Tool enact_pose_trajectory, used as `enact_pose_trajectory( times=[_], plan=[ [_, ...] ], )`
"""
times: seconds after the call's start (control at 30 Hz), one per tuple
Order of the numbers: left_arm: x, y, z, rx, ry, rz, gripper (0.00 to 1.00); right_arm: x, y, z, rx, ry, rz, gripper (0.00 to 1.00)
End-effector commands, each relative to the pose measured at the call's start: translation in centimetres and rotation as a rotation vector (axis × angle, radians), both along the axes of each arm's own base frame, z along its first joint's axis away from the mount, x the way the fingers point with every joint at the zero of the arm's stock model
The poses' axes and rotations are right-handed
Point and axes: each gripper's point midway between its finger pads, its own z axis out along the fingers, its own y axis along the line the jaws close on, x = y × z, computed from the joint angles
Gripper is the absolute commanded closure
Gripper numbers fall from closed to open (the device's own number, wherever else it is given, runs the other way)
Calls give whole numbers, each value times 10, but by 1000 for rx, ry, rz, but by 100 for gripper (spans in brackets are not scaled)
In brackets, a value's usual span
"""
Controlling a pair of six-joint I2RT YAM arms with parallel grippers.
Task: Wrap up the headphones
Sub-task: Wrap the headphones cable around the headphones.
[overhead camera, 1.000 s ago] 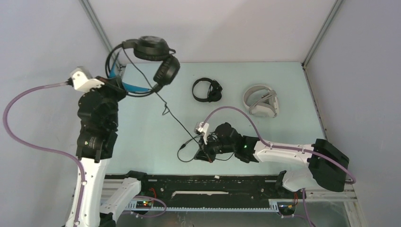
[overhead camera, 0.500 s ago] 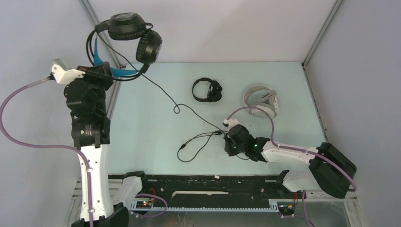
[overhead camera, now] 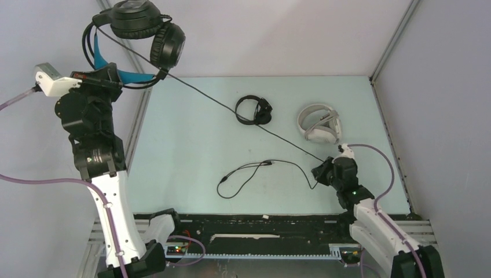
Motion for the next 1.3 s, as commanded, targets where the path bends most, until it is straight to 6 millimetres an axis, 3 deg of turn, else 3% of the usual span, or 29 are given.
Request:
enact_pose_trajectory(
  times=[0.0,0.17,0.3,0.4,0.57,0.73,0.83,0.93,1.13,1.27],
  plan=[
    [0,3,18,-39,-90,-18,100,7,-6,20,125,-65,-57,91],
    [7,-8,19,-16,-109,-91,100,7,5,41,85,-156,58,77],
    [17,-19,8,-12,-113,-171,100,1,26,55,55,-202,174,66],
    [25,-22,-14,3,-56,-188,100,2,43,78,24,-260,217,58],
    [32,-16,-54,88,56,-116,100,2,72,124,-25,-319,262,31],
    [32,-3,-87,139,168,-19,100,5,82,146,-46,-290,280,21],
    [32,0,-95,186,211,25,100,8,94,161,-47,-309,327,18],
    [32,-10,-94,240,242,11,100,7,119,191,-5,-435,435,9],
    [26,-40,-91,273,239,-91,100,0,184,273,141,-920,669,13],
    [22,-58,-90,289,240,-163,100,-9,230,287,114,-1151,799,10]
  ],
)
